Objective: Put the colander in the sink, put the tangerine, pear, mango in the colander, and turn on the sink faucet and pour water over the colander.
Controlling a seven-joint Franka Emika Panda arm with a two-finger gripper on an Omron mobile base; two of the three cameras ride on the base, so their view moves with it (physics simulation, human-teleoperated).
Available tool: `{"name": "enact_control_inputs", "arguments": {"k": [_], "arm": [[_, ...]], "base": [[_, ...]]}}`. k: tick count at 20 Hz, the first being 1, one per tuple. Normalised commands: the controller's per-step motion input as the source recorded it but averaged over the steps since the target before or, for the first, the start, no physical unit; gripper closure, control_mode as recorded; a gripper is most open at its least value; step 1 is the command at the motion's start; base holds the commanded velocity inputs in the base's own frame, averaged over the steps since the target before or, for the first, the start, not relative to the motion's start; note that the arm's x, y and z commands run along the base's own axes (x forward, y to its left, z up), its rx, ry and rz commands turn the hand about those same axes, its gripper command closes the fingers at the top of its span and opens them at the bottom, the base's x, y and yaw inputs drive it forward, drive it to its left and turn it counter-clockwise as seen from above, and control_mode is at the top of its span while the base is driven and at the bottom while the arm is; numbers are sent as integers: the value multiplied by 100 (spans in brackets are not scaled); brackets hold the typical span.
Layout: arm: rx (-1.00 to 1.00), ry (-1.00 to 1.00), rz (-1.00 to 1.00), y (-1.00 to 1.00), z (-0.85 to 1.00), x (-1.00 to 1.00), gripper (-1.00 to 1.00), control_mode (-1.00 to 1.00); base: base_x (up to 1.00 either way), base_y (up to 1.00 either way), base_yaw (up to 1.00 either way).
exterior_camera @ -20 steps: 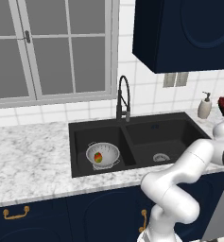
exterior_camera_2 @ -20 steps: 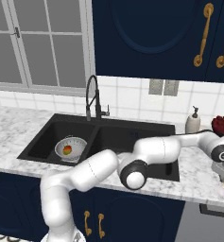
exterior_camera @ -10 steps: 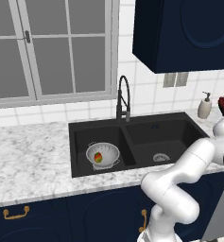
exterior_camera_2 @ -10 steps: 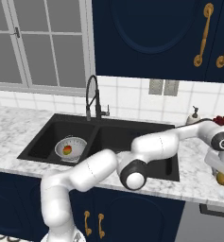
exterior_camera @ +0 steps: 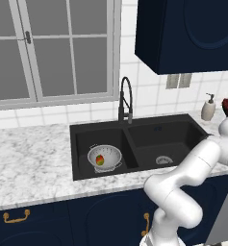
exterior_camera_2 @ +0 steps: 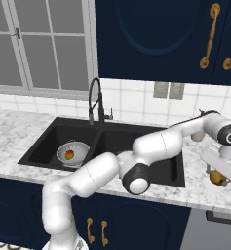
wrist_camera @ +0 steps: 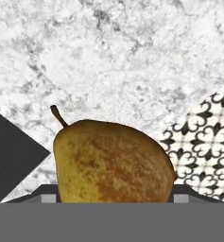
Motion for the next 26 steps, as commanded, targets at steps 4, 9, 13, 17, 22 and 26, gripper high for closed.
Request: {"name": "enact_control_inputs", "arguments": {"k": [4,9,13,17,22,26], "arm": [[-21,-40,24,100,-57,-56,100,-100],[-41,-49,26,100,-79,-85,100,-100],[-49,-31,13,100,-58,-58,100,-100],[-45,-7,0,100,-28,-9,100,-100],[-36,-4,-2,100,-1,6,100,-100],[-28,-11,-6,100,7,12,100,-100]], "base": [[0,0,0],[0,0,0],[0,0,0],[0,0,0],[0,0,0],[0,0,0]]}}
